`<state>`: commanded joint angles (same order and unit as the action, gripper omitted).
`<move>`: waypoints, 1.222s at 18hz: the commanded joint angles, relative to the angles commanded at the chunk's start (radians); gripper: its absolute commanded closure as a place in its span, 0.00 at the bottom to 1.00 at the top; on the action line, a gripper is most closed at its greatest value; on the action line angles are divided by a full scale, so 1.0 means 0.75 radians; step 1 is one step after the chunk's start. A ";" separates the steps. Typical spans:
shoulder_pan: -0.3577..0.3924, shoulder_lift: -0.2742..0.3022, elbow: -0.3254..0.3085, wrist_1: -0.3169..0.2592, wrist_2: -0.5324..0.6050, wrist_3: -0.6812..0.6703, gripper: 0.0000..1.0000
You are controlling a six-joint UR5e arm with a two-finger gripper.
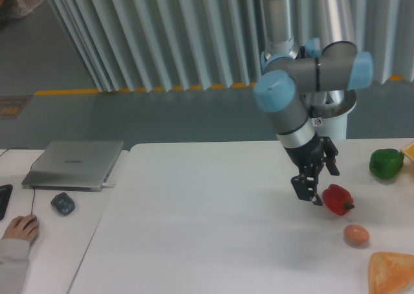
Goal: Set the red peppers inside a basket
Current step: 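Align the gripper fingers around the red bell pepper and descend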
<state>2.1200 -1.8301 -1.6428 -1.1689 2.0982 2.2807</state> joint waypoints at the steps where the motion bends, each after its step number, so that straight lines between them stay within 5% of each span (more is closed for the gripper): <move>1: 0.000 0.004 -0.020 -0.002 0.049 0.047 0.00; 9: 0.002 -0.012 -0.137 0.014 0.109 0.056 0.00; 22: 0.002 -0.139 -0.154 0.100 0.148 -0.014 0.00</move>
<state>2.1215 -1.9343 -1.7579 -1.0937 2.2089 2.2703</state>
